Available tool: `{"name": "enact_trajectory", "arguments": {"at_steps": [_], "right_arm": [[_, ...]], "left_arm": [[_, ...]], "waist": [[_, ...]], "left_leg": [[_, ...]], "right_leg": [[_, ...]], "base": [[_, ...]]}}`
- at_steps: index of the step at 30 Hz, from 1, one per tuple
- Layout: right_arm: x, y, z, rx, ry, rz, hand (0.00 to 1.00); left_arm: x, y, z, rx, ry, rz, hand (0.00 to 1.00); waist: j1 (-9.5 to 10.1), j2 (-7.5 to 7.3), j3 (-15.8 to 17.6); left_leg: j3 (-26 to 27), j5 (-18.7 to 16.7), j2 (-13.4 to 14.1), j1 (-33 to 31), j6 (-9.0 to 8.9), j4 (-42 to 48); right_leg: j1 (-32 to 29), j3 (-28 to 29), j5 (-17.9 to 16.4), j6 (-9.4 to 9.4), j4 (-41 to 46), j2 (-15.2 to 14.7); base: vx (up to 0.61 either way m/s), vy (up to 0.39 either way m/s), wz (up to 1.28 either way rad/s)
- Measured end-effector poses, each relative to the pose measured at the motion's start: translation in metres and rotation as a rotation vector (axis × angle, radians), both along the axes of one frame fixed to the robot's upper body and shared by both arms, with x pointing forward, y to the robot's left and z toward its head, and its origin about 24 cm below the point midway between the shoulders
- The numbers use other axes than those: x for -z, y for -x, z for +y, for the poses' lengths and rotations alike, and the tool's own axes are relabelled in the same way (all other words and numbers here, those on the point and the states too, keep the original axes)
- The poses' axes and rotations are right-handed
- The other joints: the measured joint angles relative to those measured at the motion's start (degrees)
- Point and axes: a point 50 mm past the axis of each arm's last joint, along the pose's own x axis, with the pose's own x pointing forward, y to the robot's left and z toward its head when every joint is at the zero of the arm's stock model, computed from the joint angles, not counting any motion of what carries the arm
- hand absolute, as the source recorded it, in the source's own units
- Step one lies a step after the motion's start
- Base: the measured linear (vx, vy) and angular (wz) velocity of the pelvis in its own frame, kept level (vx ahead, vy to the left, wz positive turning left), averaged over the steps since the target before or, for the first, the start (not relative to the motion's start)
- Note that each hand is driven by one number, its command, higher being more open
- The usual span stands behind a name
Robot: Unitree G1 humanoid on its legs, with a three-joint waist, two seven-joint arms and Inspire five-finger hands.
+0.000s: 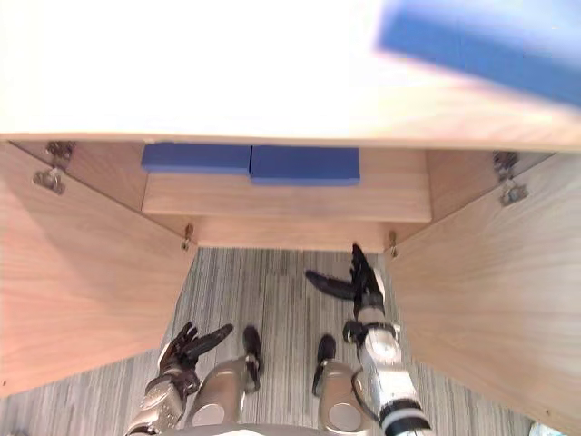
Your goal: Walk over to the cabinet, pick up the folder, carry it to the office cabinet, place the folder inside the office cabinet, then close the office cabinet door
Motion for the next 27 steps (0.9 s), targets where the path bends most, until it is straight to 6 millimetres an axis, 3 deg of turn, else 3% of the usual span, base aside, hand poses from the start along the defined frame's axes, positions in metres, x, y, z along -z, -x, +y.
{"name": "enact_trajectory", "arguments": {"at_steps": [3,7,15,24,26,27], "right_arm": [[0.024,0.026,-0.007,0.011,0.052,0.129,1.0],[0.048,0.052,-0.019,0.112,0.058,0.275,1.0],[0.071,0.093,-0.038,0.273,0.064,0.469,1.0],[0.074,0.1,-0.043,0.32,0.053,0.497,1.0],[0.075,0.103,-0.046,0.345,0.051,0.505,1.0],[0.075,0.105,-0.048,0.357,0.055,0.509,1.0]], "left_arm": [[0.004,0.015,0.007,0.022,-0.037,0.055,1.0],[0.007,0.02,0.006,0.054,-0.049,0.079,1.0],[0.011,0.032,0.007,0.069,-0.053,0.132,1.0],[0.012,0.048,0.013,0.054,-0.071,0.158,1.0],[0.001,0.04,0.019,0.038,-0.105,0.088,1.0],[-0.017,0.028,0.026,0.019,-0.162,-0.017,1.0]], "waist": [[-0.87,-0.32,-3.04],[-1.93,-0.43,-5.28],[-2.22,-0.85,-6.77],[-2.11,-0.93,-7.07],[-2.0,-0.97,-7.08],[-1.74,-0.96,-7.08]], "left_leg": [[1.46,1.33,-0.71,5.65,-0.11,-5.58],[2.12,2.04,-0.89,9.15,-0.33,-8.58],[3.28,4.19,-2.43,13.98,0.18,-12.86],[2.17,4.96,-3.7,16.42,1.05,-13.23],[0.93,5.05,-4.15,16.44,1.18,-13.23],[0.04,5.11,-4.51,16.63,1.3,-13.24]], "right_leg": [[4.5,1.07,1.67,0.53,-4.6,0.33],[7.47,1.46,3.32,0.65,-7.25,0.77],[10.66,2.52,3.95,0.74,-9.45,0.38],[13.61,2.05,4.37,1.13,-10.49,-0.33],[14.45,0.91,4.36,1.24,-10.78,-0.78],[15.23,-0.02,4.32,1.32,-10.95,-1.16]], "base": [[0.11,0.04,-0.23],[0.04,0.038,-0.1],[-0.05,0.021,-0.08],[-0.09,0.012,0.05],[-0.04,0.038,0.33],[-0.01,0.041,0.41]]}}
